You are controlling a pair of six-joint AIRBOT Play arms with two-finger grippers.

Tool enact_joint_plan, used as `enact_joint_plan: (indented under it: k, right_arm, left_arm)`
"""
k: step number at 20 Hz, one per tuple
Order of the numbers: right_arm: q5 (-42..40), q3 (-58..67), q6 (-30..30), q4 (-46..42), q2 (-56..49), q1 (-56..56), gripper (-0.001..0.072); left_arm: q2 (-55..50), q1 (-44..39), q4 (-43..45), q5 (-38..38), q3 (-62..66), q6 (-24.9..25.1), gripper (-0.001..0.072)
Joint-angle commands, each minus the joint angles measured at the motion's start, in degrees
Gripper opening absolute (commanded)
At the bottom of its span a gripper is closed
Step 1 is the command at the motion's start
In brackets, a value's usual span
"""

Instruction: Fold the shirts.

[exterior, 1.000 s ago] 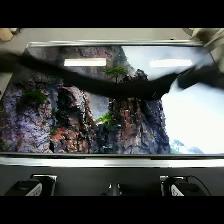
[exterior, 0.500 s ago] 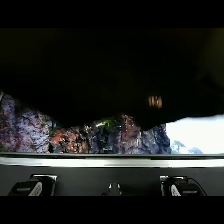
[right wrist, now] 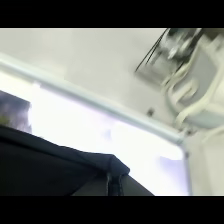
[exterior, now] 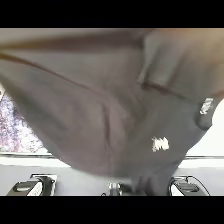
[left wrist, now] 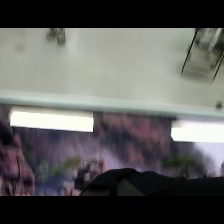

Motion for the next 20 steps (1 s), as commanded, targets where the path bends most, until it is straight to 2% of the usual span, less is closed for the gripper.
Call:
enact_joint_plan:
  k: [1, 4, 8, 10, 14, 15, 16, 17, 18, 19, 20]
  right_arm:
    - [0.00, -3.48, 0.15, 0.70, -13.75, -0.04, 0.0016]
    - [-9.77, -4.13, 5.53, 3.98, -27.32, -0.04, 0.0019]
    - [-16.33, -4.11, 10.29, 11.02, -37.18, -0.02, 0.0019]
    - [-16.37, -4.11, 10.99, 13.60, -40.24, 0.00, 0.0019]
    - [-12.07, -4.11, 10.95, 19.67, -45.90, 0.00, 0.0020]
    - [-11.26, -4.11, 10.88, 20.81, -46.62, 0.00, 0.0083]
    - [-10.69, -4.02, 10.75, 21.16, -46.49, -0.09, 0.0281]
    - [-9.38, -3.19, 8.70, 21.20, -45.97, -0.76, 0.0471]
    - [-7.13, -1.88, 5.49, 20.87, -45.33, -1.90, 0.0491]
    - [-4.46, -0.76, 2.86, 20.48, -44.54, -3.91, 0.0492]
    - [-2.19, -0.57, 2.21, 20.55, -43.82, -6.45, 0.0492]
  left_arm:
    - [-5.07, -0.07, -0.13, 3.67, -16.72, 1.25, 0.0022]
    - [-13.64, -0.07, -4.85, 16.57, -26.53, 1.22, 0.0023]
    - [-26.93, -0.07, -10.03, 24.26, -25.62, 1.25, 0.0022]
    - [-31.43, -0.09, -11.41, 24.15, -25.40, 1.16, 0.0023]
    - [-37.24, -1.49, -14.67, 18.69, -25.40, 1.05, 0.0022]
    - [-37.92, -1.79, -15.58, 17.42, -25.38, 1.07, 0.0029]
    - [-38.07, -1.66, -15.82, 15.78, -25.22, 1.09, 0.0155]
    - [-38.07, -0.74, -15.52, 12.61, -24.28, 1.18, 0.0475]
    - [-38.05, 0.83, -15.06, 8.44, -22.95, 1.81, 0.0625]
    - [-38.05, 3.08, -14.38, 2.78, -21.42, 4.02, 0.0620]
    - [-37.99, 5.57, -14.03, -2.25, -20.70, 5.88, 0.0581]
